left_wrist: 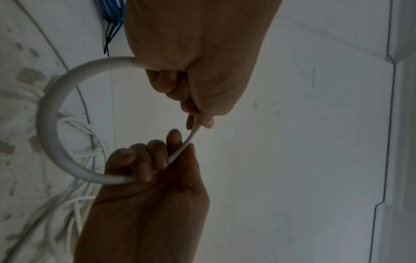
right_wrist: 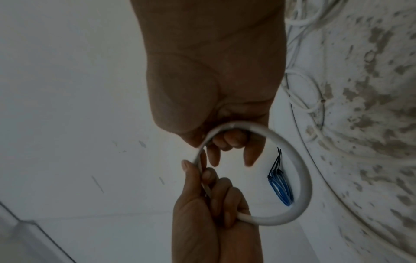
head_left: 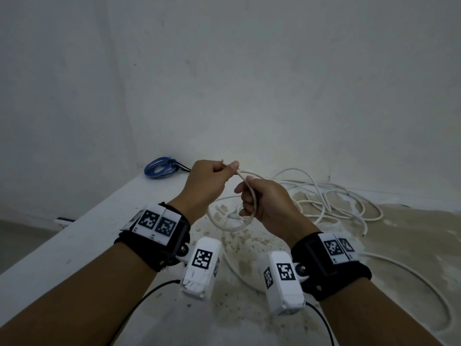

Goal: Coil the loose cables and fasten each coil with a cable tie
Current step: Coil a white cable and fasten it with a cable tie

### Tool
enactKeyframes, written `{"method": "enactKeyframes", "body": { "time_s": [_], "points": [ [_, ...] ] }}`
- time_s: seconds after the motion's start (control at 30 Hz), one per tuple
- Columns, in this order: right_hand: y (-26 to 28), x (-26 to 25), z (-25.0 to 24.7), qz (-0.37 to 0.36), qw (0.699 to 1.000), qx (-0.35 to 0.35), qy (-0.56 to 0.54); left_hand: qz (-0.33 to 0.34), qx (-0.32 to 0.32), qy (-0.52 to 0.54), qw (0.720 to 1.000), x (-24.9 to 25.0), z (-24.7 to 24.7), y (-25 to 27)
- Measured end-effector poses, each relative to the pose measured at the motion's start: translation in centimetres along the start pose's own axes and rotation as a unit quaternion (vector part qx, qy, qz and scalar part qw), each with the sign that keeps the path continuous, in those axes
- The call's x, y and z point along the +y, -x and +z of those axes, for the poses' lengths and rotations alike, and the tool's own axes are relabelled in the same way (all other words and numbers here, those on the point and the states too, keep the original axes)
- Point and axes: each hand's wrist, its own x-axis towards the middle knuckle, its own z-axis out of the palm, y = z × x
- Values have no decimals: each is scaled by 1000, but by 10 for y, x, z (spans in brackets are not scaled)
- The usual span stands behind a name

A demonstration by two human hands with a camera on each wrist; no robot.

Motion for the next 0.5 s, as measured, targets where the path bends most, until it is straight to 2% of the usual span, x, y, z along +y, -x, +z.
{"method": "enactKeyframes", "body": {
  "time_s": [0.1,0.2,0.5],
  "points": [
    [2,2,-3,-44,999,32,8,-12,8,16,1000,1,1,-2],
    [2,-1,-2,-72,995,61,16,17,-6,-2,1000,1,6,1],
    [2,1,13,-103,988,112,0,8,17,22,1000,4,14,-1]
  ]
}}
